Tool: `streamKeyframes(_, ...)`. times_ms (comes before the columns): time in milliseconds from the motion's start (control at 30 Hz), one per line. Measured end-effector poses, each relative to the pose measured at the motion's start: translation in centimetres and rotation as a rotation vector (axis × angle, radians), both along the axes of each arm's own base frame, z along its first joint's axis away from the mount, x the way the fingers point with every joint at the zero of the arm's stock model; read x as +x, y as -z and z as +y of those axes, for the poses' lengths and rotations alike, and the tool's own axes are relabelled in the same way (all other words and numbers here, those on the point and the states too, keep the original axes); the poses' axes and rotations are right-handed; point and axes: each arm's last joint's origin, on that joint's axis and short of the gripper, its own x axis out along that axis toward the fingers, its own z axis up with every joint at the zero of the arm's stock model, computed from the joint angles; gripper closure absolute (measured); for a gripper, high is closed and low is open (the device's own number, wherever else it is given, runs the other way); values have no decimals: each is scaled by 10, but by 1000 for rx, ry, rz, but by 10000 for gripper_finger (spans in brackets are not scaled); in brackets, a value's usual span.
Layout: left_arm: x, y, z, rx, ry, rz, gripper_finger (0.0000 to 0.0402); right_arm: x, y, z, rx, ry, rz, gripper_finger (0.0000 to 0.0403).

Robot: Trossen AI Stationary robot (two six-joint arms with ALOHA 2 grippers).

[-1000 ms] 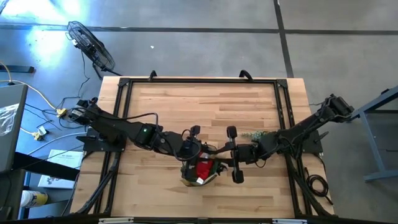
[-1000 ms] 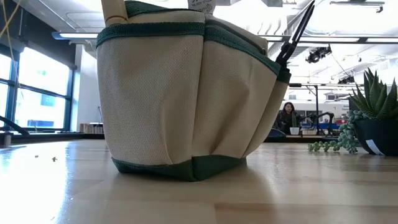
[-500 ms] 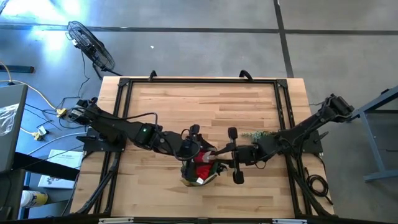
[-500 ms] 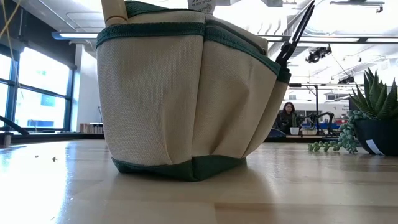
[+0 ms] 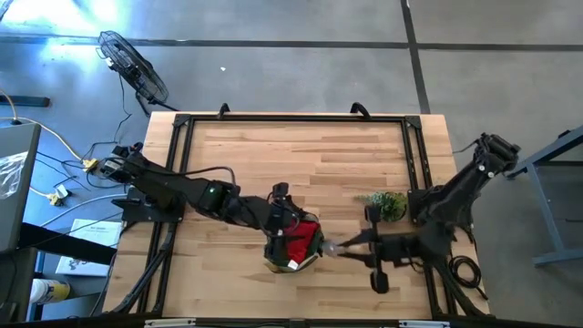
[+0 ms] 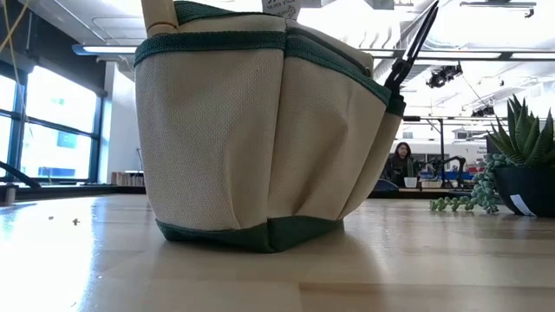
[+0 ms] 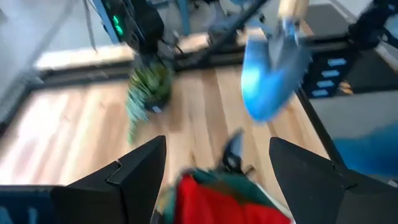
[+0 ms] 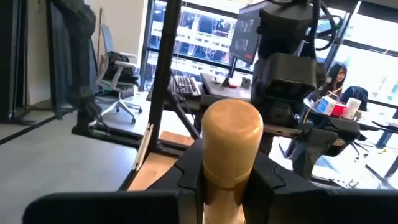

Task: Pick & Place Garden tools in Gardening bag
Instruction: Put the brown trowel into the gardening bag

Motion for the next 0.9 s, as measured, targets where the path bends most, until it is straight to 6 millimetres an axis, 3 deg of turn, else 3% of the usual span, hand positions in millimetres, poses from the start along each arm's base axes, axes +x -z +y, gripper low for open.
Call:
streamKeyframes(433,-10,19,-7,-247,172,281,123,-46,7,36,113,67,64,349)
streamKeyframes(733,-14,19,-37,-222,300,228,123,-52,11,42,176,85,76,349)
streamKeyframes(900,-13,13,-40,-187,279,160,123,-52,12,43,185,96,78,349)
